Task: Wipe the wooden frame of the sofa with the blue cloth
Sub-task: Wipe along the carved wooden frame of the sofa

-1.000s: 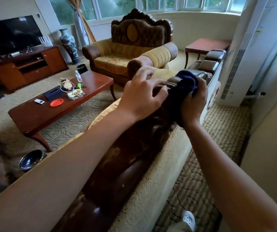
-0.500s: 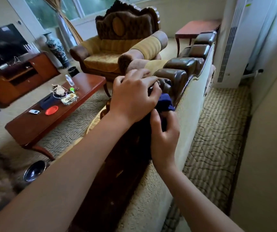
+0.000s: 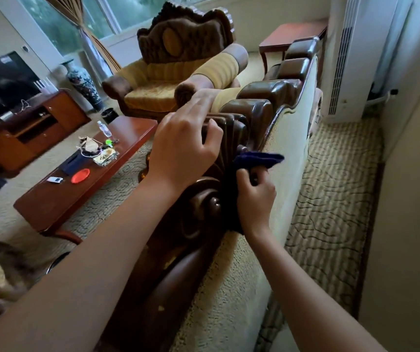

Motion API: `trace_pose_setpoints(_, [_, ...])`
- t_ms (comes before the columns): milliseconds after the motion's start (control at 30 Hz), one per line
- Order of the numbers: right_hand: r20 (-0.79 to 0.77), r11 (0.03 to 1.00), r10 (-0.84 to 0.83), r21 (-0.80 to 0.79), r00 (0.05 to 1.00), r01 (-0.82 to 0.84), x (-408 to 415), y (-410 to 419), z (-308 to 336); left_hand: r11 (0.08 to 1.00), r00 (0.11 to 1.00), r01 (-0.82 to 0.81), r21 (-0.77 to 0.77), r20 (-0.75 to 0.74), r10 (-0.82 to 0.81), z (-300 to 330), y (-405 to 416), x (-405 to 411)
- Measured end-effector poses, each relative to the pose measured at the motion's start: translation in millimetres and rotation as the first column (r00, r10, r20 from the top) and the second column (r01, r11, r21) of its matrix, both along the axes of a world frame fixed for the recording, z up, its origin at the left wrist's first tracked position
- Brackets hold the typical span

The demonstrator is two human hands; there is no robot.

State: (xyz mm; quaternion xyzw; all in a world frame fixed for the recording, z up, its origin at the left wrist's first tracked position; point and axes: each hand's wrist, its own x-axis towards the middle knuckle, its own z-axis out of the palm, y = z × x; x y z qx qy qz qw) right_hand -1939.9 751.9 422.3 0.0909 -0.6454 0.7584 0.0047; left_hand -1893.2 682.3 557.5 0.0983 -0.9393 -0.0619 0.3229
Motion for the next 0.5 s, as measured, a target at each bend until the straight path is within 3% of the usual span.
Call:
trace_pose_setpoints(100, [-0.063, 0.999, 0.037, 0.007, 0.997, -0.036, 28, 10, 10, 0.998, 1.0, 0.001, 0.065, -0.013, 0.0, 1, -2, 1])
trace_pose_setpoints(233, [-0.301, 0.995, 0.002, -0.099, 0.954, -0.033, 24, 3, 70, 0.99, 1.0, -0.01, 0.141, 0.001, 0.009, -3, -13, 2])
trace_pose_setpoints(333, [-0.435, 0.992, -0.093, -0.121, 0.895, 0.045, 16, -10, 100, 0.934, 0.997, -0.027, 0.355, -0.062, 0.052, 1, -15, 4])
trace_pose_setpoints(433, [-0.396, 0.992, -0.111, -0.101, 0.912, 0.077, 2, -12, 83, 0.923, 0.995, 0.01, 0.384, -0.094, 0.028, 3, -9, 3])
trace_pose_setpoints(500, [-0.263, 0.996, -0.072, -0.069, 0.962, 0.056, -7, -9, 53, 0.921, 0.996, 0.032, 0.387, -0.088, 0.002, 1, -8, 3])
